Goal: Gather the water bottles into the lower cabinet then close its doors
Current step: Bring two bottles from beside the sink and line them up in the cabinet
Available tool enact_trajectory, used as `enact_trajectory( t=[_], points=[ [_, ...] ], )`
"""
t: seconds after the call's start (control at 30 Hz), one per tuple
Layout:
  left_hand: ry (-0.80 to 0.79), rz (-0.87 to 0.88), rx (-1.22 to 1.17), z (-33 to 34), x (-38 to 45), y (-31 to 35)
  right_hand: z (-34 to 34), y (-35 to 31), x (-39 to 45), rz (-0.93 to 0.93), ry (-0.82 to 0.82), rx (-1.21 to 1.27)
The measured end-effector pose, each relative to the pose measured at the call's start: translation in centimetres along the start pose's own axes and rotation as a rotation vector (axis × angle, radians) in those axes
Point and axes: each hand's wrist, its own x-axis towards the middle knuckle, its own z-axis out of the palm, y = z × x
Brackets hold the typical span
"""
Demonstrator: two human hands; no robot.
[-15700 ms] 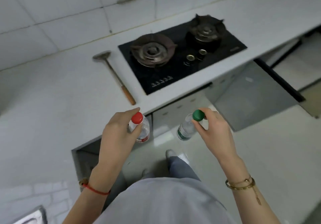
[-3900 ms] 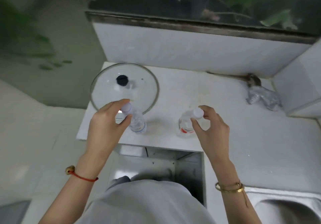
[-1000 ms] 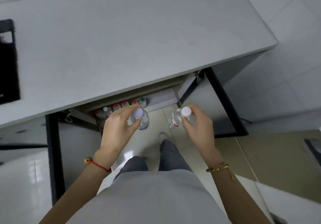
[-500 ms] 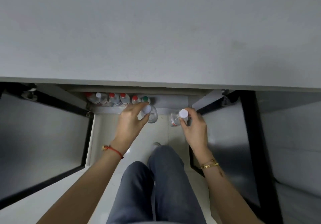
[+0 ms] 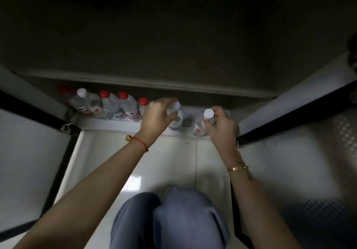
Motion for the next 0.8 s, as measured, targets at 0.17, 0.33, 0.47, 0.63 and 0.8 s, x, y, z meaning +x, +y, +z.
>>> enact_trajectory(
  t=[0.17, 0.33, 0.47, 0.63, 0.8],
  points=[
    [0.056, 0.033, 0.049, 4.3, 1.7, -2.9, 4.1, 2.2, 2.6, 0.025, -0.006, 0.026],
    [0.047, -0.005, 0.041, 6.9, 2.9, -4.5, 6.3, 2.9, 4.3, 0.041, -0.030, 0.010],
    [0.022, -0.012, 0.067, 7.6, 3.3, -5.3, 7.3, 2.4, 4.9, 0.037, -0.038, -0.003],
    [-0.020, 0.043, 0.129, 7.8, 4.0, -5.5, 7.8, 1.8, 5.4, 0.032, -0.028, -0.032],
    [-0.035, 0.065, 0.199, 7.3, 4.4, -5.4, 7.2, 2.0, 4.7, 0.036, -0.022, -0.045]
  ],
)
